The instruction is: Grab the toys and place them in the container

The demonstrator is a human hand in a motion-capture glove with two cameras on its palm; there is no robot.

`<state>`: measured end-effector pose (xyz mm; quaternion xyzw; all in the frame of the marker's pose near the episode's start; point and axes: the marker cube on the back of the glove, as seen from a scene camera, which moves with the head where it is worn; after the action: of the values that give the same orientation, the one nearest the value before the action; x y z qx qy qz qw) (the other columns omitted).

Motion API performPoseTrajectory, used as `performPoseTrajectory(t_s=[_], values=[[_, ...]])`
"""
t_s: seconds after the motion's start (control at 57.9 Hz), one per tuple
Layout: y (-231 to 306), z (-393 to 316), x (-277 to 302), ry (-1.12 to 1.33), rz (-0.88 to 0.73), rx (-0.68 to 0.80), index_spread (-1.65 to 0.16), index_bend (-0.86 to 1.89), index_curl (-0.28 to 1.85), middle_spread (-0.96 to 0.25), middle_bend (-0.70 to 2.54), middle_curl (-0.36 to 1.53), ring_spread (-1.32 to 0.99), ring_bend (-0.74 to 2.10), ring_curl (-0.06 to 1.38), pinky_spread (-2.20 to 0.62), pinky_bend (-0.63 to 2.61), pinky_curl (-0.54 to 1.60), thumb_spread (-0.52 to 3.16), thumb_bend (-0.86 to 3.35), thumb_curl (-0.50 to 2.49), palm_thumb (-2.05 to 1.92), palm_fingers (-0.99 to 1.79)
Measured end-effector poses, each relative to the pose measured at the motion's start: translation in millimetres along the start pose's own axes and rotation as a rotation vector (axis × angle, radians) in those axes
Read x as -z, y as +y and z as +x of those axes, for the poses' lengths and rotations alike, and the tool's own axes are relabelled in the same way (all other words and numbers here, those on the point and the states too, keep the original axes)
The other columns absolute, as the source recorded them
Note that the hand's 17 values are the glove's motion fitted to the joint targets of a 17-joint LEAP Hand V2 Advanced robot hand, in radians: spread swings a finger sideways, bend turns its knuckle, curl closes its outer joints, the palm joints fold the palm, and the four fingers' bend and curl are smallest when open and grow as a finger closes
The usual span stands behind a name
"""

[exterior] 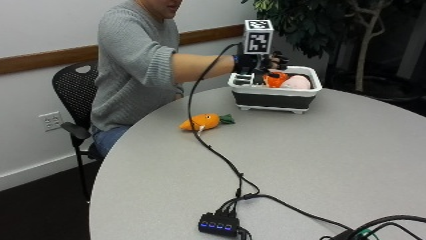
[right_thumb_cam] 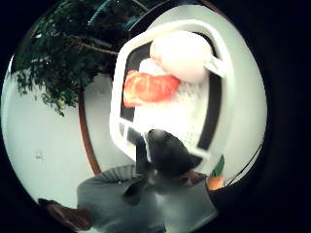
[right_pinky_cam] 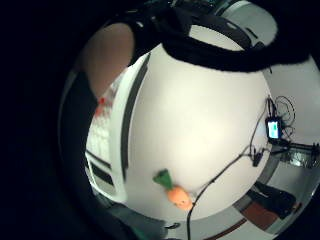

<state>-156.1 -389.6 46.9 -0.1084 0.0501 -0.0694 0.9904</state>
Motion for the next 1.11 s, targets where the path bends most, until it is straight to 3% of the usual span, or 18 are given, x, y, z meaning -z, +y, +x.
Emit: performPoseTrajectory(t_s=[0.104,0.259,0.484,0.726,0.795,0.864,0.916,1.106], values=[[70.6,26.0,5.2,-0.153,0.029,0.052,-0.33,0.1,0.3,-0.14,0.12,0.36,-0.09,0.19,0.42,0.05,0.94,0.34,1.24,-0.03,0.42,-0.03,-0.22],[139.9,66.1,-10.5,-0.126,0.015,-0.07,-0.34,0.13,0.28,-0.14,0.14,0.32,-0.08,0.2,0.41,0.06,0.89,0.33,1.27,-0.02,0.38,-0.02,-0.15],[173.0,73.5,-49.3,-0.153,0.005,-0.088,-0.34,0.14,0.27,-0.14,0.14,0.29,-0.09,0.2,0.41,0.06,0.88,0.33,1.29,-0.02,0.34,-0.01,-0.13],[202.0,69.1,-150.6,-0.078,-0.113,-0.138,-0.34,0.13,0.26,-0.14,0.14,0.27,-0.09,0.21,0.42,0.06,0.88,0.33,1.31,-0.01,0.33,0.0,-0.12],[208.3,68.1,-176.9,-0.007,-0.048,-0.175,-0.35,0.12,0.25,-0.13,0.14,0.27,-0.1,0.22,0.42,0.05,0.89,0.33,1.32,-0.01,0.33,0.01,-0.12],[210.1,68.9,-181.7,0.093,0.141,-0.189,-0.35,0.12,0.24,-0.15,0.08,0.24,-0.15,0.41,0.46,0.01,0.98,0.36,1.36,0.01,0.34,0.03,0.04],[210.2,72.1,-181.4,0.138,0.211,-0.184,-0.37,0.05,0.19,-0.18,0.15,0.23,-0.26,0.69,0.5,-0.19,1.15,0.37,1.45,0.06,0.36,0.11,0.5],[202.4,71.8,-180.6,0.163,0.224,-0.188,-0.39,0.16,0.19,-0.24,0.42,0.34,-0.41,0.83,0.58,-0.37,1.09,0.39,1.43,0.21,0.52,0.44,0.68]])
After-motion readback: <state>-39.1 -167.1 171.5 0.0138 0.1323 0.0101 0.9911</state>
